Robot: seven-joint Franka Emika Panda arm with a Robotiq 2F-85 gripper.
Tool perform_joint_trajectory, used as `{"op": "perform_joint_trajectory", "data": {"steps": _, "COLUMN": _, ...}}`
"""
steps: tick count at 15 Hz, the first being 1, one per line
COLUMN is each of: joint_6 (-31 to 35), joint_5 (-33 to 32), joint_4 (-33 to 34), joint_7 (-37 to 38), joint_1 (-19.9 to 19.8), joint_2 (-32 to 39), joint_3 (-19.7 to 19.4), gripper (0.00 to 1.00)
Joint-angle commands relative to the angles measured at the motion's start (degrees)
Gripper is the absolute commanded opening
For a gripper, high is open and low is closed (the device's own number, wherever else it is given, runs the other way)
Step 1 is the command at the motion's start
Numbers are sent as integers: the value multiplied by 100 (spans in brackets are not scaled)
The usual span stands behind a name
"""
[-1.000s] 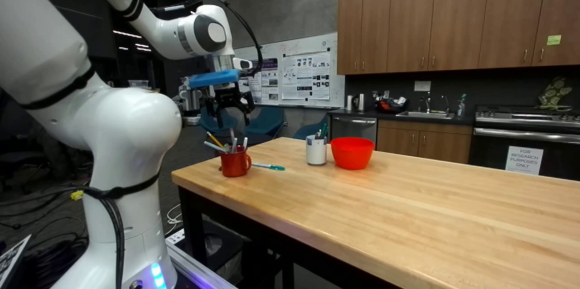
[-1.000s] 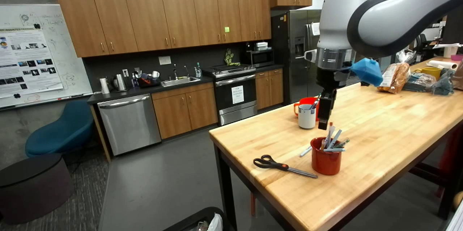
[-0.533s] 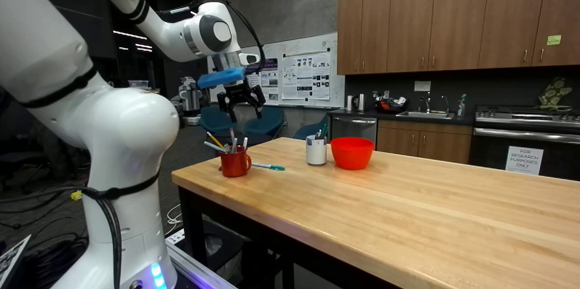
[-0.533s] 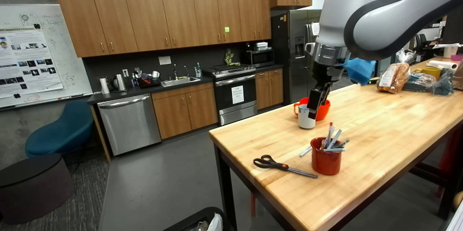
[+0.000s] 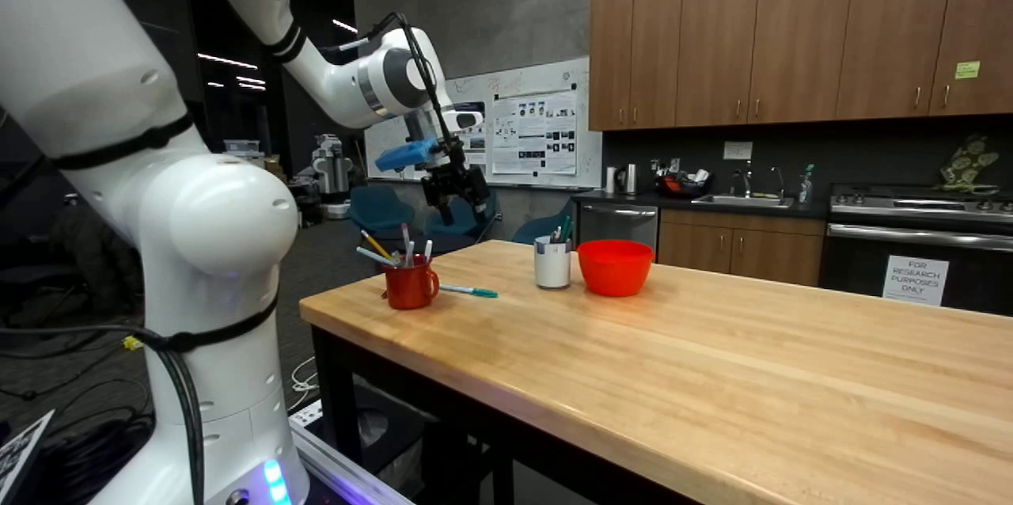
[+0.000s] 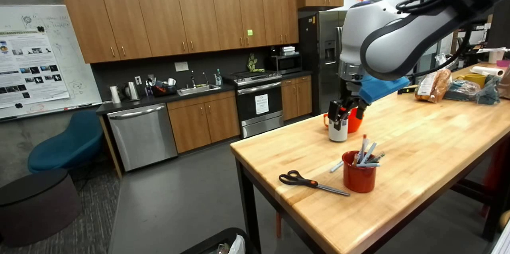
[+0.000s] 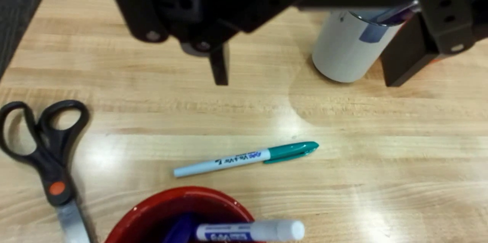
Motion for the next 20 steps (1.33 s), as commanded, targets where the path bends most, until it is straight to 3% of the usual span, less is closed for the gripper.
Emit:
{"op": "perform_joint_trajectory", "data": {"steps": 1, "joint_6": -216, "joint_5": -72, "joint_4": 240, "joint_7": 965, "joint_1": -192, "joint_2": 334, "joint_3": 248, "gripper": 100}}
{"op": "perform_joint_trajectory", "data": {"steps": 5, "joint_6": -279, "joint_5": -108, "joint_4": 154, "joint_7": 2042, "joint_1": -212, "joint_2": 431, "joint_3": 441, "gripper": 100}}
{"op": "perform_joint_trajectory", "data": {"steps": 10, "joint_6": -201, "joint_5": -207, "joint_4": 133, "joint_7": 3410, "joint_1": -317, "joint_2": 637, "joint_3": 406, "gripper": 100}}
{"op": "perform_joint_trajectory", "data": {"steps": 20, "joint_6": 173, "joint_5": -192, "joint_4": 187, "joint_7": 4809, "joint_1": -368, "joint_2": 1339, "joint_3": -38, "gripper": 100}}
